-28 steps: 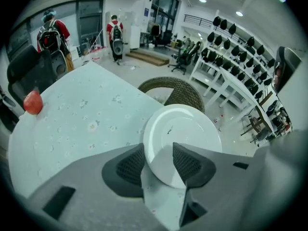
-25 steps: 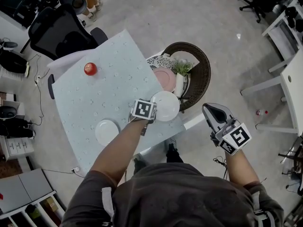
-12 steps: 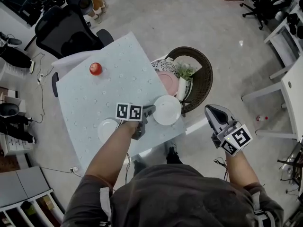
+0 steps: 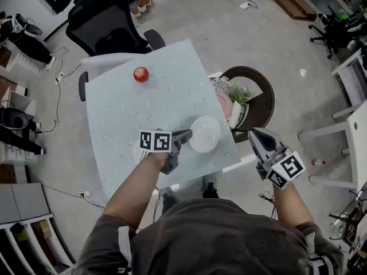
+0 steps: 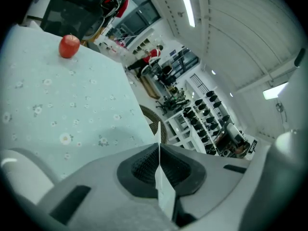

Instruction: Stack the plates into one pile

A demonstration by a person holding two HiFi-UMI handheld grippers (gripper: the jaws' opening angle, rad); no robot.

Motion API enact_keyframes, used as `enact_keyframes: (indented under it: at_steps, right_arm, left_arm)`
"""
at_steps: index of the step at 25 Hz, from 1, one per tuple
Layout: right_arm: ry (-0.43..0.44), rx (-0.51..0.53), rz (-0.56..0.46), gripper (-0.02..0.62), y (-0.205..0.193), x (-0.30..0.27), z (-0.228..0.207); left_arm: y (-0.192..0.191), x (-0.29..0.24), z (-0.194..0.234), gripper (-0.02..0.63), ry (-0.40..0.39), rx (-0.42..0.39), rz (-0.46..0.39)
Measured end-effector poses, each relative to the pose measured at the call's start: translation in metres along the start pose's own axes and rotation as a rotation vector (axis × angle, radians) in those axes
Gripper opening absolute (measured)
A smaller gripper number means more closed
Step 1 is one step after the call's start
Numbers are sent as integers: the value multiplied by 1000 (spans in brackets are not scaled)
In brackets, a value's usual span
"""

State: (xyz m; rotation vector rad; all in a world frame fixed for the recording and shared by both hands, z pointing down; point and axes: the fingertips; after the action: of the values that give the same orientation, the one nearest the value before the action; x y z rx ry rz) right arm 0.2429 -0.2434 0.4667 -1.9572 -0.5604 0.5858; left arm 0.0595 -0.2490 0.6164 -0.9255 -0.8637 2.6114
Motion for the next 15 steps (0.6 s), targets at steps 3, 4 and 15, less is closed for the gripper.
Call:
enact_keyframes:
  at_steps: [3, 4, 15]
  right_arm:
    - [37, 16, 13, -6, 1, -24, 23]
    - [49, 21, 18, -6, 0, -33, 30]
    - [185, 65, 92, -6, -18, -124, 118]
  left_arm:
    - [0, 37, 12, 14, 17, 21, -50]
    - [-1, 51, 17, 14, 25, 29, -65]
    - [-49, 186, 87, 14, 155, 156, -184]
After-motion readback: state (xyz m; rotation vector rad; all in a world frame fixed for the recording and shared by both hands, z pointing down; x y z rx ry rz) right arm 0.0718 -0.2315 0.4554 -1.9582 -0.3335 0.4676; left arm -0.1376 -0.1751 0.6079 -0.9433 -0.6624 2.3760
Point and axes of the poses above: the fingertips, and each gripper's own axes: x backward along the fingers, z to its left, y out of its top, and after that the axes turned 13 degrees about -x, right-handed
